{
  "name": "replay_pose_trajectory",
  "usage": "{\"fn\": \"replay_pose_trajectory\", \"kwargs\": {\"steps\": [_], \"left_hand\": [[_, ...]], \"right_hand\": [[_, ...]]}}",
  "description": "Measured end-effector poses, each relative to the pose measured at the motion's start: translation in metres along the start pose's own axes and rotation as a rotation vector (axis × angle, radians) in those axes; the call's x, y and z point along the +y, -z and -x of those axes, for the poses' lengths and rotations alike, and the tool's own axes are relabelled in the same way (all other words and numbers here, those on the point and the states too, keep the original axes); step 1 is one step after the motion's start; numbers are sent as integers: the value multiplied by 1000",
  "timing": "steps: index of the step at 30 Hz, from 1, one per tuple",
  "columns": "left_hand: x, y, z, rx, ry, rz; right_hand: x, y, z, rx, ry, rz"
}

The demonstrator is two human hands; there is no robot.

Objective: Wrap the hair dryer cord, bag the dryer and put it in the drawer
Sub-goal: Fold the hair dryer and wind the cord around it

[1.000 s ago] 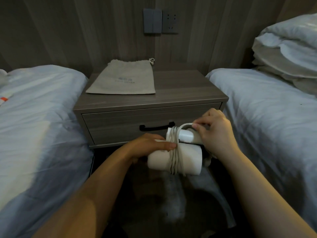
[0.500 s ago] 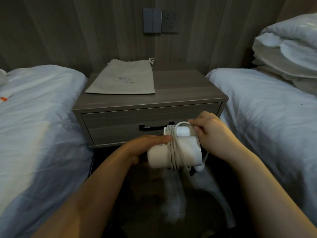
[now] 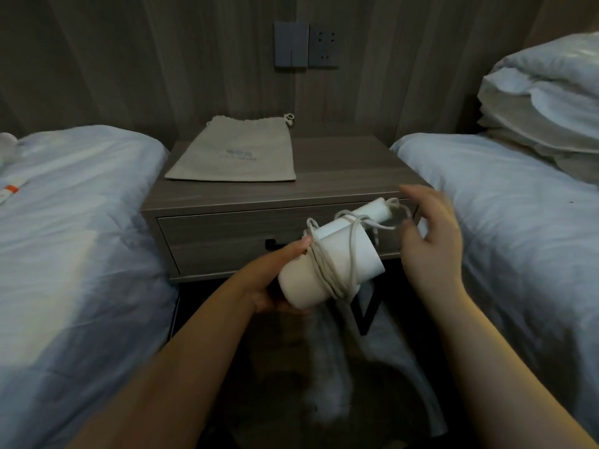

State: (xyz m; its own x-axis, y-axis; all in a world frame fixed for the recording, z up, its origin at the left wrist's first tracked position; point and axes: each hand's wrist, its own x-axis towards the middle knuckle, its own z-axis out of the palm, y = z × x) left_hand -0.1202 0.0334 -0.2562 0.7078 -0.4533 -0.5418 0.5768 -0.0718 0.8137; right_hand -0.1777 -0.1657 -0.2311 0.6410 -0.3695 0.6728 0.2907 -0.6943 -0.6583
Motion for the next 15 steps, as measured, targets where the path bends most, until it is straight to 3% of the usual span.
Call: {"fn": "replay_pose_trajectory", "kwargs": {"steps": [2, 3, 5, 7, 9, 13, 15], "left_hand": [[1, 0, 0, 10, -2, 13], [2, 0, 0, 14, -6, 22], [3, 0, 0, 16, -14, 44], [3, 0, 1, 2, -20, 55], [3, 0, 2, -4, -25, 46], [3, 0, 2, 5, -38, 48], [4, 0, 2, 6, -41, 63]], "right_hand": [[9, -6, 5, 214, -213, -51], [17, -11, 4, 219, -387, -136], [30, -20, 2, 8, -757, -459], [39, -26, 3, -238, -934, -708], [42, -30, 7, -299, -893, -770], [37, -30, 8, -176, -740, -826], [34, -25, 5, -268, -773, -1019]]}}
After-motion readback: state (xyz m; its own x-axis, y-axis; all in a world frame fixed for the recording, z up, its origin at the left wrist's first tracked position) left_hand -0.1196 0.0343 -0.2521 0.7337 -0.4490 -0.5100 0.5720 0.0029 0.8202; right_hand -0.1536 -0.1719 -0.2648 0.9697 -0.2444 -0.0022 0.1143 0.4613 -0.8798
